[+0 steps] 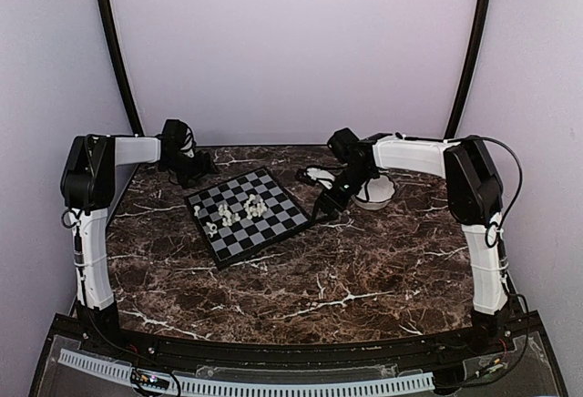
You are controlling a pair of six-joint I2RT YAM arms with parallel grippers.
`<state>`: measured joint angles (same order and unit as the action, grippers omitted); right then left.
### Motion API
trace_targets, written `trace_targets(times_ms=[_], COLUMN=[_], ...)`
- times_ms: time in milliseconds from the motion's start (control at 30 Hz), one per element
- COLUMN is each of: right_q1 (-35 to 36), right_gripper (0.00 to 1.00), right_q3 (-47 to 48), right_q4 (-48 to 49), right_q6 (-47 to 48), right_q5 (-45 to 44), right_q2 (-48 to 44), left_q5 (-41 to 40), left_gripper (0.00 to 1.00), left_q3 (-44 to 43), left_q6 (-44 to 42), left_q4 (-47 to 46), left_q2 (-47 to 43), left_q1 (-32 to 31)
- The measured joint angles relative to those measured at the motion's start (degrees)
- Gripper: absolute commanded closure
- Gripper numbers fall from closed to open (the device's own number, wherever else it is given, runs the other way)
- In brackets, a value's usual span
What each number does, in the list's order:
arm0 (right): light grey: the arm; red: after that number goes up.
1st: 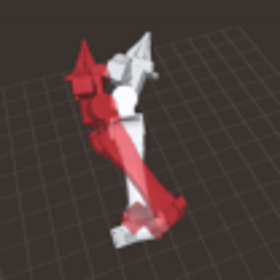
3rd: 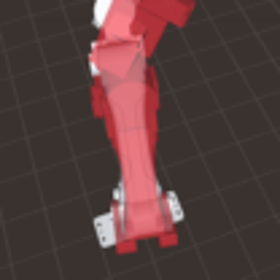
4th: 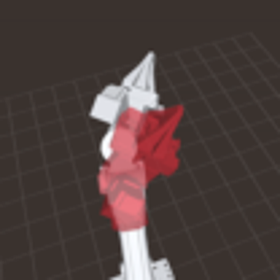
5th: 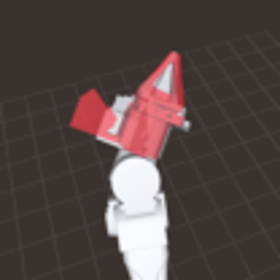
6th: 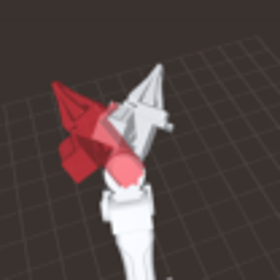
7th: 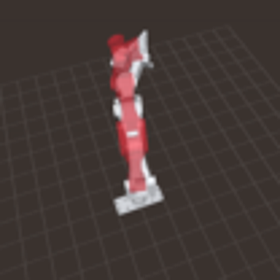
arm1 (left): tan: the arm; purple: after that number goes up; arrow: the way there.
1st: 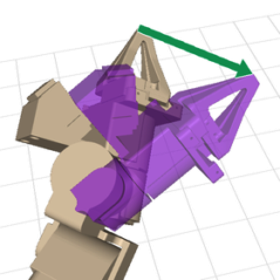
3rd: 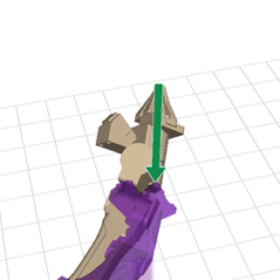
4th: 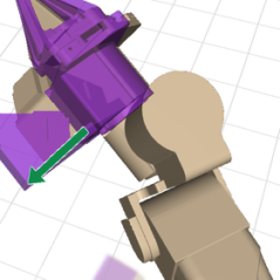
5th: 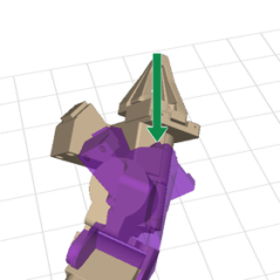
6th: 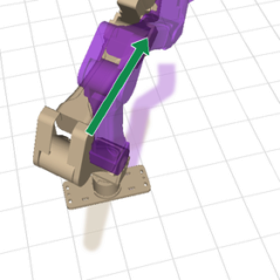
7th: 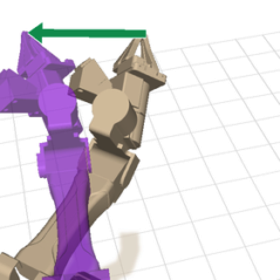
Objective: Set up the chess pieces on the board
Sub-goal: Position the chessboard at the center of the board.
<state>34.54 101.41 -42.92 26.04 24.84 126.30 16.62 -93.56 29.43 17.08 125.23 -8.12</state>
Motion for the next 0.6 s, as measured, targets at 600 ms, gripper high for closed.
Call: trace_targets(times_ms=[600], right_q1=[0.0], right_gripper=[0.26], right_q3=[-2.6], right_q4=[-0.1], right_q6=[2.3], right_q5=[-1.1], right_q2=[-0.7], left_q5=[5.6], left_gripper=[0.22], left_q3=[3.0], left_q6=[-4.8], left_q4=[-4.2], left_q2=[0.0], left_q1=[-4.7])
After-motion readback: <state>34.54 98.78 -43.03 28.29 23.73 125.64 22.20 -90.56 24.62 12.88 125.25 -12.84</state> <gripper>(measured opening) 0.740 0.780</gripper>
